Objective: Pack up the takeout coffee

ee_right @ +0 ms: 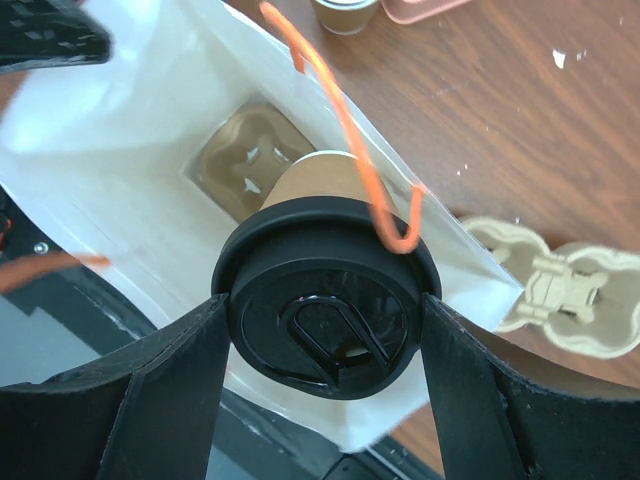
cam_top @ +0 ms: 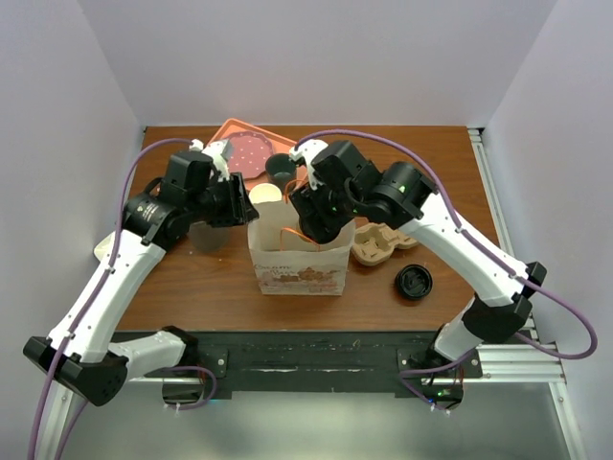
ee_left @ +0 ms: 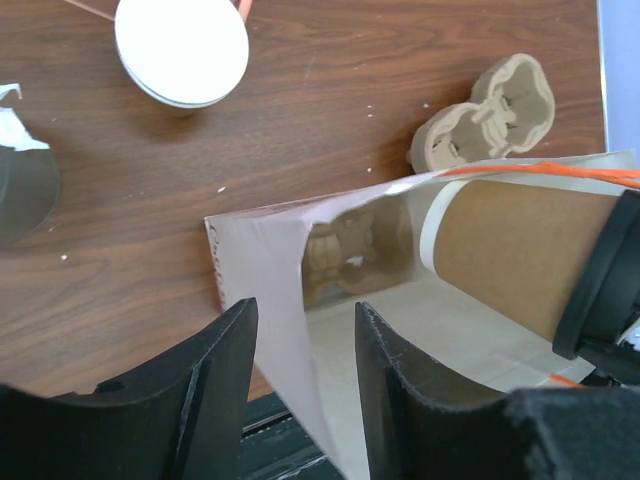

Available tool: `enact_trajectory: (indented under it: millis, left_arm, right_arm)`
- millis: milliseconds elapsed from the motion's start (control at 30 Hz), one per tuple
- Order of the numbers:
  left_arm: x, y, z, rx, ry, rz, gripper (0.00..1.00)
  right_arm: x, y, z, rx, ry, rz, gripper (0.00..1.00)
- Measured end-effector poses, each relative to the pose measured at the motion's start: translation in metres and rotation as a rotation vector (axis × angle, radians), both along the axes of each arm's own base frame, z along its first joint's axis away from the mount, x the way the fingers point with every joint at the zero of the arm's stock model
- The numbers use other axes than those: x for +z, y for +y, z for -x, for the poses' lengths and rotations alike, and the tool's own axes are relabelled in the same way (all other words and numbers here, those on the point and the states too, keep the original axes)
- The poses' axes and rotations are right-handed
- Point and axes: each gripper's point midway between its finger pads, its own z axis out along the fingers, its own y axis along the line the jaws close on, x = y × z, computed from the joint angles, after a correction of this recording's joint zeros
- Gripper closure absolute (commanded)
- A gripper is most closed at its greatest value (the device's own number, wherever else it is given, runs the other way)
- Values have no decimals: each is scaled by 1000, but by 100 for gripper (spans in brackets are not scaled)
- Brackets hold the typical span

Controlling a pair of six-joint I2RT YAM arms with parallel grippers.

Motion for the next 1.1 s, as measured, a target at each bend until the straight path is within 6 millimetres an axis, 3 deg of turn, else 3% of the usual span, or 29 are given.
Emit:
enact_trajectory:
  millis: [233,300,333,433,567,667,800,1100]
  left_arm:
    - [-10,2,-5,-10,16,-43,53]
    - [-14,0,-6,-19,25,-50,63]
    - [-14,-1,-6,-25,27,-50,78]
    - [-12,-5,-5,-63,16,-38,100]
    - [-5,-15,0,-133,-53,20,100]
    - [-4,-18,13,-173,-130,80,100]
    - [-4,-22,26,-229,-207,128,100]
    - [-1,-25,21,-280,-318,120,100]
  right_arm:
    - [-4,12,4,53,-49,53,71]
    - [-6,15,5,64,-62,67,72]
    - [-8,17,6,69,-65,72,72]
    - [-22,21,16,104,-79,110,72]
    - [-48,18,39,171,-77,178,72]
    - [-57,12,48,200,-89,193,73]
    - [-49,4,46,206,-147,169,72]
    - [-49,14,34,302,-253,192,71]
